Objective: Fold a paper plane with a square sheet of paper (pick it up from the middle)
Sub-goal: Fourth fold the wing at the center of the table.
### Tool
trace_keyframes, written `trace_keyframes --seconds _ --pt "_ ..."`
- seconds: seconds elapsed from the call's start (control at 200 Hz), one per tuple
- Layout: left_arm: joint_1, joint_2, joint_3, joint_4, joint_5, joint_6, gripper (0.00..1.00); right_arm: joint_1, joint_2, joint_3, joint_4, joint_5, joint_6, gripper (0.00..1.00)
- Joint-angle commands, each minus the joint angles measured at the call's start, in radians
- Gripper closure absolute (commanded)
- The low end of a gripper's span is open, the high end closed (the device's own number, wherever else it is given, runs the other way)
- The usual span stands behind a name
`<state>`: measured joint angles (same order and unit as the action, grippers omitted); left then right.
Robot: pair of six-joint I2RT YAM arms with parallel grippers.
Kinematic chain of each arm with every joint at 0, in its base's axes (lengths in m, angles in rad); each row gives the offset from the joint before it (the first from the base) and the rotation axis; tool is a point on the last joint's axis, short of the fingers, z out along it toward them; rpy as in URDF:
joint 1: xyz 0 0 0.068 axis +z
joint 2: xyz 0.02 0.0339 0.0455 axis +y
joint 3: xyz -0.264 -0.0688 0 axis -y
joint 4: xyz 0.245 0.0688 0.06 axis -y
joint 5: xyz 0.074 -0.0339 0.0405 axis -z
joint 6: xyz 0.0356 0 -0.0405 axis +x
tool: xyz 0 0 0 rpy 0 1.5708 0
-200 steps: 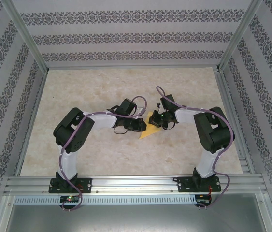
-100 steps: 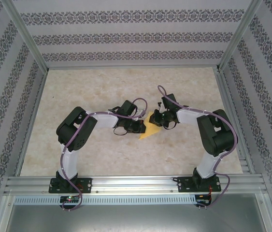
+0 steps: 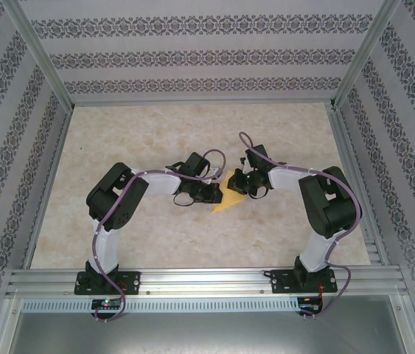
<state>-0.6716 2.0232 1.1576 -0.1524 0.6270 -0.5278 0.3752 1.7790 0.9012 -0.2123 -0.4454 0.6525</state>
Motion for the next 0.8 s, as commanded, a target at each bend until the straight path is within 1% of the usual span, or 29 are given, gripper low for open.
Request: trace_keyframes --seconds 0.0,0.325,0.44,0.56,0.674,0.799 --pt "-0.015 0.023 0.012 -0.063 -0.036 0.028 0.94 -0.011 -0.002 -0.037 -0.027 0.055 -0.012 0.91" --pt "-0.016 -0.002 0.009 -0.061 -0.035 0.03 0.94 -0.037 0.001 -0.076 0.001 0.064 -0.02 0.92" --pt "-0.016 -0.045 0.009 -0.006 -0.015 0.018 0.94 -0.043 0.007 -0.086 0.012 0.051 -0.035 0.93" --pt "-0.01 -0.089 -0.013 0.082 -0.039 -0.023 0.9 -0.054 0.011 -0.101 0.053 0.001 -0.067 0.94" --pt "-0.008 -0.088 -0.013 0.118 -0.074 -0.049 0.9 -0.057 0.018 -0.098 0.079 -0.046 -0.101 0.93" --pt "-0.009 -0.049 0.01 0.116 -0.05 -0.063 0.9 -0.065 0.018 -0.085 0.087 -0.062 -0.103 0.94"
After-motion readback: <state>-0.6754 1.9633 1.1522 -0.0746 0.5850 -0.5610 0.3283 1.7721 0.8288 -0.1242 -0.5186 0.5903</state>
